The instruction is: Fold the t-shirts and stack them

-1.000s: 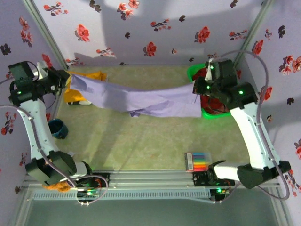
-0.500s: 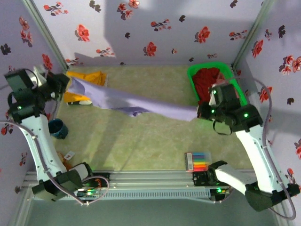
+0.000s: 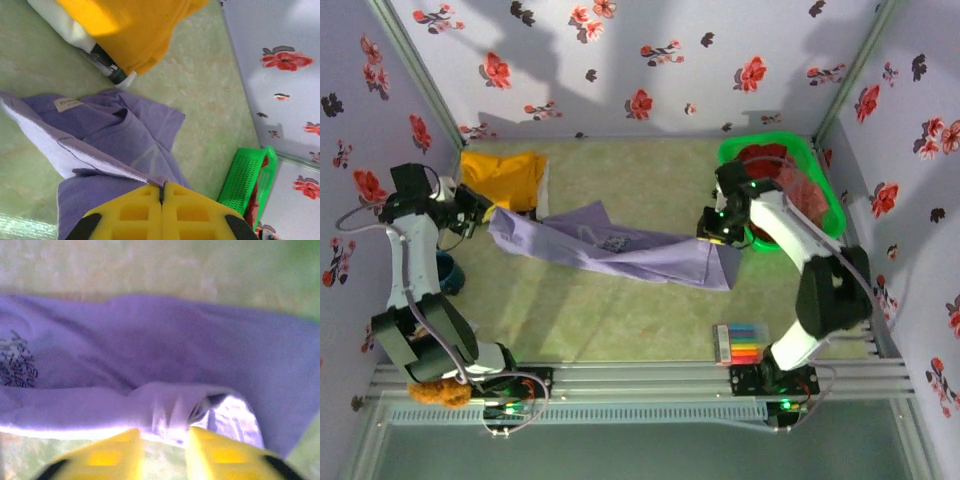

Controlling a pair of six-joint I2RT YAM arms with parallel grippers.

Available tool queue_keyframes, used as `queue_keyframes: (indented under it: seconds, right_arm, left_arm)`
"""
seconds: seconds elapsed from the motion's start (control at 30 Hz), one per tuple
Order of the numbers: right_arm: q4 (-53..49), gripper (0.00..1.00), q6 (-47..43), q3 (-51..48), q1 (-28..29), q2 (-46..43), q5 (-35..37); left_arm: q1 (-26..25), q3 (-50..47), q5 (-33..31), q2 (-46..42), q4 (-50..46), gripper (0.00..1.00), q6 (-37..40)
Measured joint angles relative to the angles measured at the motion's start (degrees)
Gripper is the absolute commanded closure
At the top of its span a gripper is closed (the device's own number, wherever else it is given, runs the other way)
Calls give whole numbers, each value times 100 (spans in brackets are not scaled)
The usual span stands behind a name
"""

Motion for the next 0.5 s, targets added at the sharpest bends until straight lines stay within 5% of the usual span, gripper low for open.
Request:
queue_keyframes:
  seconds: [0.2,0.5]
  right_arm:
    - [68,48,-190,501,-109,424,96]
    - [15,54,321,-962,549,-1174,564]
  left_arm:
    - [-162,-160,-79,452,448,100,15]
    - [-197,-680,-96,448,664,100,59]
